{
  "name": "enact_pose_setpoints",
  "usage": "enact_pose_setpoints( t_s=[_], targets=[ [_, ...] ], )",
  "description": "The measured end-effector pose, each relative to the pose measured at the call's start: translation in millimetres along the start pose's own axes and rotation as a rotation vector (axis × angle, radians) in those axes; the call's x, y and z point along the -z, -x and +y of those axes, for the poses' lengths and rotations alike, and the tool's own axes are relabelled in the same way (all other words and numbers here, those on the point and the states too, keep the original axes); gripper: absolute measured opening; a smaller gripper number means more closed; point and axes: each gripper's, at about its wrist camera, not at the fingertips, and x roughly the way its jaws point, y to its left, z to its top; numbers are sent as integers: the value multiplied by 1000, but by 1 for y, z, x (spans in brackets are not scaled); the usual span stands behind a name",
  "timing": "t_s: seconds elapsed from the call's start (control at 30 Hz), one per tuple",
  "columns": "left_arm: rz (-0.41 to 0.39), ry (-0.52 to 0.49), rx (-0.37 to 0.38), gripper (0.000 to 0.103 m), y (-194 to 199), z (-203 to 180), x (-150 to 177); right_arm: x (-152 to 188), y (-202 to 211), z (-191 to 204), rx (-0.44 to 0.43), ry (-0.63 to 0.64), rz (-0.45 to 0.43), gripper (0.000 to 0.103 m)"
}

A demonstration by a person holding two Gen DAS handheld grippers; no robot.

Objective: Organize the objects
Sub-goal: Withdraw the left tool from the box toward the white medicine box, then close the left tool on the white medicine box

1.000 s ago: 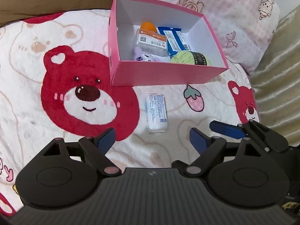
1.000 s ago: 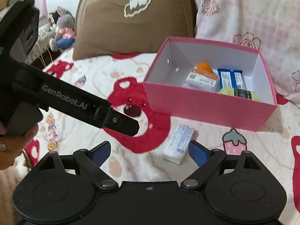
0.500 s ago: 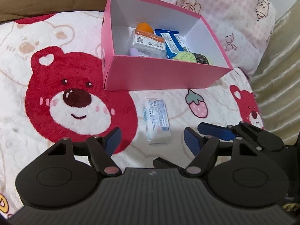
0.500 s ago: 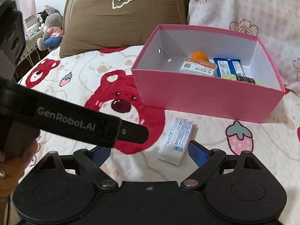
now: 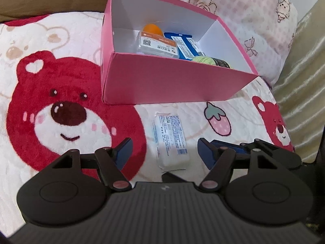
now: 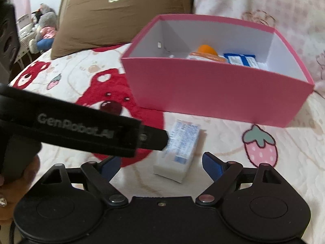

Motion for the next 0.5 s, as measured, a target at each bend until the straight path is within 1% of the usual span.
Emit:
enact_pose_setpoints(
  t_s=[0.07, 0.1, 0.13, 0.2, 0.3, 0.4, 0.47, 0.5],
  targets=[
    [16, 12, 12, 66, -3, 1, -1, 2, -4, -7, 7, -16, 6, 88],
    [27, 14, 6, 62, -6, 2, -1, 3, -6, -10, 7, -23, 14, 87],
    [34, 15, -8, 60, -8, 2, -1, 4, -8, -11, 3, -28, 29, 83],
    [41, 17, -8, 59, -11, 2, 1, 4, -11, -11, 1, -44, 59, 83],
    [50, 12, -10, 58, -15, 1, 3, 3, -10, -6, -20, -43, 47, 83],
    [48, 7, -7, 53, -19, 2, 5, 2, -13, -4, -3, -32, 32, 82],
    [53, 7, -11, 52, -23, 3, 6, 4, -16, -9, 4, -52, 27, 72],
    [56, 4, -17, 50, -26, 3, 6, 5, -19, -13, 6, -66, 30, 71]
  ],
)
